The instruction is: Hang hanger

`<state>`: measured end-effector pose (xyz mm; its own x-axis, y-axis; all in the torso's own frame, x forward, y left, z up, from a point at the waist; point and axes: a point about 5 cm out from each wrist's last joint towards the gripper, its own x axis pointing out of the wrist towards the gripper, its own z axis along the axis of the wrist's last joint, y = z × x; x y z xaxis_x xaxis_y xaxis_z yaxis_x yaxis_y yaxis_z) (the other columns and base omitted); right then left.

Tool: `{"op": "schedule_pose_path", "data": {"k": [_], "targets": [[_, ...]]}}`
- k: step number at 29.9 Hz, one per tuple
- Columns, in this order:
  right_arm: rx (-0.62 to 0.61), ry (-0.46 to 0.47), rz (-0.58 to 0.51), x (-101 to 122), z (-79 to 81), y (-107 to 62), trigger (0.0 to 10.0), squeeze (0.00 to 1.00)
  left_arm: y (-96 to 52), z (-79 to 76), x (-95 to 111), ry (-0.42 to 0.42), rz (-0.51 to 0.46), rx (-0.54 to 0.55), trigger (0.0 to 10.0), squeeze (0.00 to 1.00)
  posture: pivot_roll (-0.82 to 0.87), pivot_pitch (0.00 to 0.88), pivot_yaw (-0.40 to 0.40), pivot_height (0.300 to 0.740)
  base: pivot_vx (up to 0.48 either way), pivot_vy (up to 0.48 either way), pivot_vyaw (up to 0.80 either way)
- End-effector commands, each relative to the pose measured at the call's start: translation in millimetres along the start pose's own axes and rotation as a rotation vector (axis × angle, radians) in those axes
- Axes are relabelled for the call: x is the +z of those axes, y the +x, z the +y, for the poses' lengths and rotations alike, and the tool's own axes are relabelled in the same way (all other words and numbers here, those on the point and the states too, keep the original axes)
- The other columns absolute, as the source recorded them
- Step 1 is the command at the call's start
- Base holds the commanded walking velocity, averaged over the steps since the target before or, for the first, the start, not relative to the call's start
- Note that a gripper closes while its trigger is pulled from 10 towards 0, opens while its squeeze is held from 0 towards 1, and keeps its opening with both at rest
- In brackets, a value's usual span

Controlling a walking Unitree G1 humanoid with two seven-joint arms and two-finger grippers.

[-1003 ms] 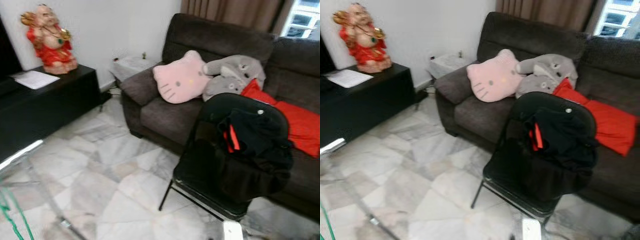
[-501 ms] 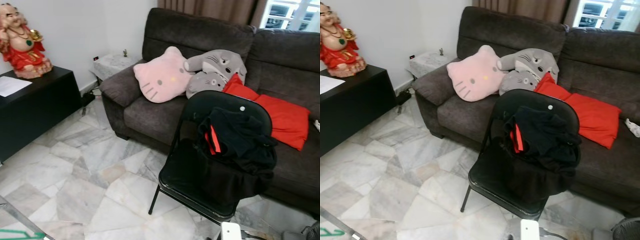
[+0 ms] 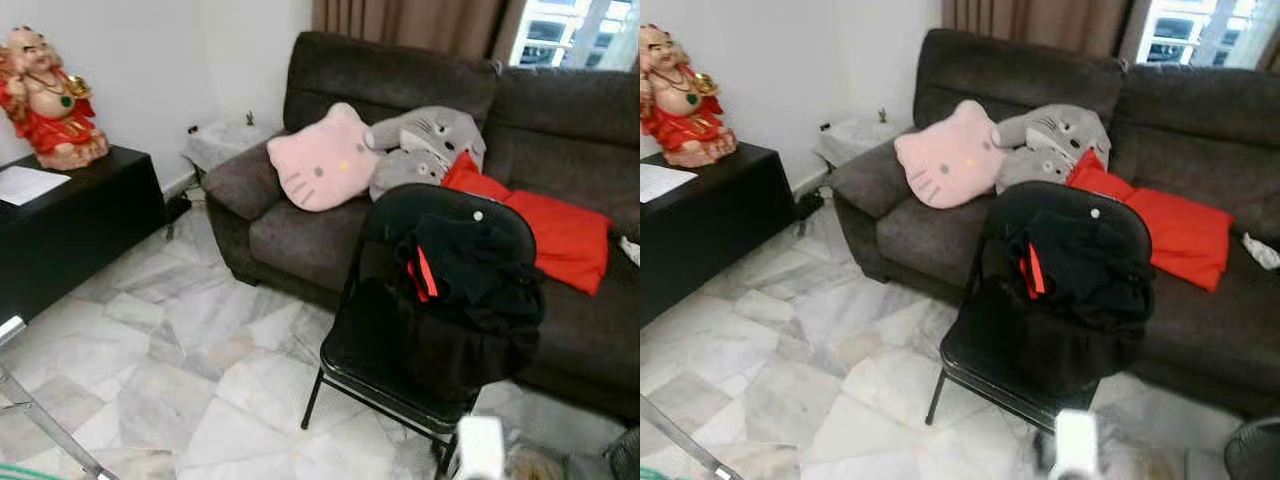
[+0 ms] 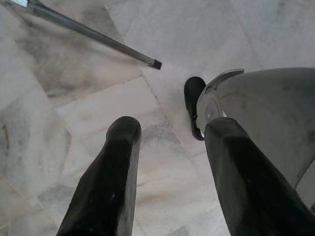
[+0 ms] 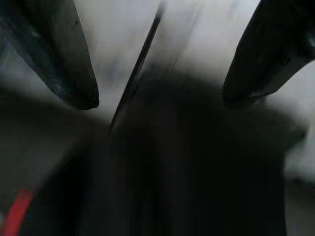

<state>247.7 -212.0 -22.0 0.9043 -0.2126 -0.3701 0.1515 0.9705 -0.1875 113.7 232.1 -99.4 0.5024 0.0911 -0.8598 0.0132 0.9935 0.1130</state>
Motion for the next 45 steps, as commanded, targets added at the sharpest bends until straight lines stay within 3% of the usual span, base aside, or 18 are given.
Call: {"op": "schedule_pose_path", "data": {"k": [1, 5, 8, 15, 18, 21, 23, 27, 35, 38, 41, 45], "targets": [[0.012, -0.034, -0.077, 4, 5.5, -4.8, 10.0, 0.00, -3.7, 8.9, -10, 0.005, 0.035, 0.014, 10.0, 0.00, 0.04, 0.000, -0.020, 0.740, 0.000, 0.000, 0.00], [-0.033, -0.044, -0.146, 6, -5.2, -11.0, 10.0, 0.00, -8.2, 20.3, -18, 0.002, 0.050, 0.028, 10.0, 0.00, 0.03, 0.000, -0.020, 0.740, 0.000, 0.000, 0.00], [-0.094, -0.073, -0.258, 18, -21.4, -17.1, 10.0, 0.00, -15.7, 35.5, -30, 0.008, 0.072, 0.041, 10.0, 0.00, 0.01, 0.000, -0.016, 0.740, 0.000, 0.000, 0.00], [-0.235, -0.059, -0.355, 42, -38.9, -16.7, 10.0, 0.00, -23.7, 35.9, -48, 0.017, 0.095, 0.036, 10.0, 0.00, 0.00, 0.000, -0.008, 0.740, 0.000, 0.000, 0.00], [-0.237, 0.004, -0.381, 58, -36.4, -6.5, 10.0, 0.00, -26.9, 32.0, -57, 0.027, 0.102, 0.028, 10.0, 0.00, 0.00, 0.000, -0.011, 0.740, 0.000, 0.000, 0.00], [-0.211, 0.024, -0.365, 57, -31.8, -5.0, 10.0, 0.00, -28.0, 31.7, -59, 0.027, 0.103, 0.027, 10.0, 0.00, 0.01, 0.000, -0.013, 0.740, 0.000, 0.000, 0.00], [-0.151, 0.058, -0.298, 43, -19.8, -10.2, 10.0, 0.00, -33.0, 34.0, -68, 0.023, 0.112, 0.031, 10.0, 0.00, 0.02, 0.000, -0.015, 0.740, 0.000, 0.000, 0.00], [-0.164, 0.077, -0.269, 32, -16.6, -17.1, 10.0, 0.00, -26.4, 33.9, -55, 0.029, 0.096, 0.027, 10.0, 0.00, 0.02, 0.000, 0.000, 0.740, 0.000, 0.000, 0.00], [-0.174, 0.112, -0.279, 36, -16.4, -16.5, 10.0, 0.00, -21.1, 32.8, -43, 0.055, 0.085, 0.022, 10.0, 0.00, 0.00, 0.000, 0.012, 0.740, 0.130, 0.000, 0.00], [-0.175, 0.121, -0.276, 36, -16.2, -16.6, 10.0, 0.00, -7.6, 18.8, -16, 0.071, 0.049, 0.008, 10.0, 0.00, 0.01, 0.000, 0.009, 0.740, 0.291, 0.000, 0.00], [-0.182, 0.134, -0.269, 35, -16.3, -16.7, 10.0, 0.00, 7.9, -12.3, 23, 0.091, -0.007, -0.019, 10.0, 0.00, 0.01, 0.000, 0.007, 0.740, 0.304, 0.000, 0.00], [-0.182, 0.134, -0.275, 38, -16.9, -16.1, 10.0, 0.00, 13.7, -32.9, 44, 0.100, -0.039, -0.039, 10.0, 0.00, 0.00, 0.000, 0.005, 0.740, 0.301, 0.000, 0.00]]}}
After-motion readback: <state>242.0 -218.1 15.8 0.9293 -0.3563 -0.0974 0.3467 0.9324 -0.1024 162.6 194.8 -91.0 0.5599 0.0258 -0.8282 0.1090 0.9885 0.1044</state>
